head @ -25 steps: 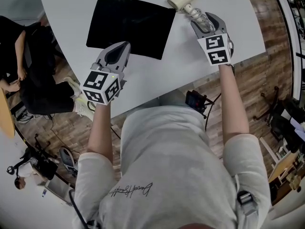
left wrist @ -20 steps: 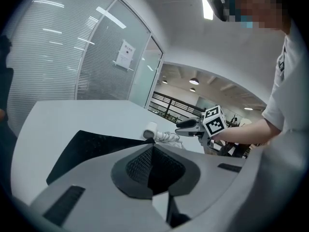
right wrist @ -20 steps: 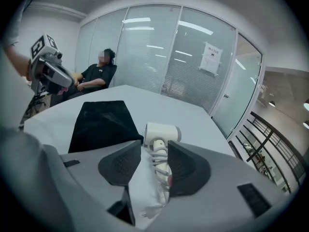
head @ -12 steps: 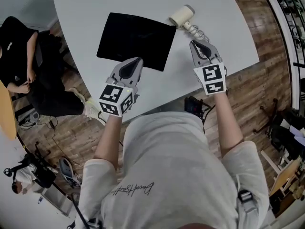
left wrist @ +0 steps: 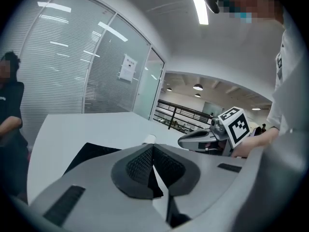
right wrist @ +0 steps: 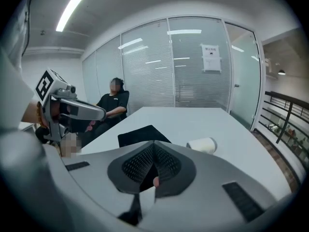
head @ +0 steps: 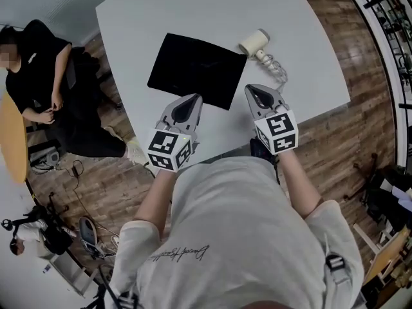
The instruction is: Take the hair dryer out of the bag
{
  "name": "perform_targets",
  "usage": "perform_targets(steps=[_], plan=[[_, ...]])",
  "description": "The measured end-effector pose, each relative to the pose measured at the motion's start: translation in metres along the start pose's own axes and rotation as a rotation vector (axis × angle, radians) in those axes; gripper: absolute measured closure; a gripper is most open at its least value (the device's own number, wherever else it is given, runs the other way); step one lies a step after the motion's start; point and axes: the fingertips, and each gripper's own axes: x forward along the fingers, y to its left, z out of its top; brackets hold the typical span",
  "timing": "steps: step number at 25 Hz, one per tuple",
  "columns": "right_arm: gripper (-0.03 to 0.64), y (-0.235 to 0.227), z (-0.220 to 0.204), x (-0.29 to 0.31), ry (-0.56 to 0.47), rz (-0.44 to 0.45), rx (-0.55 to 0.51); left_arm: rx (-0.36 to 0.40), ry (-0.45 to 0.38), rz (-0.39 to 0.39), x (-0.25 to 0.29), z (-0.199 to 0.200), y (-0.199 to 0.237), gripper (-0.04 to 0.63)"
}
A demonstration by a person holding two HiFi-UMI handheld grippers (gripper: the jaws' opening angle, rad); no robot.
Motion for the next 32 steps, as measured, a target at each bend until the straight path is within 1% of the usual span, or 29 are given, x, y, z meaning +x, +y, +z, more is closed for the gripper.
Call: perform_targets(steps=[3, 5, 9, 32], plan=[[0.592, 0.018, 0.005, 0.003, 0.004, 0.045, 0.026, 0.015, 0.000, 0.016, -0.004, 0.000, 0.001, 0.583], [0.592, 0.027, 0.010, 0.004, -0.002, 0.065, 0.016, 0.036, 0.003, 0.029, -0.007, 0.000, 0.002, 0.583], [0.592, 0.033, 0.012, 0.002, -0.012, 0.086, 0.002, 0.044, -0.003, 0.019, -0.008, 0.003, -0.006, 0.583], [0.592, 0.040, 0.015, -0.001, -0.020, 0.116, 0.003, 0.037, -0.022, 0.040, -0.016, 0.002, -0.006, 0.583]])
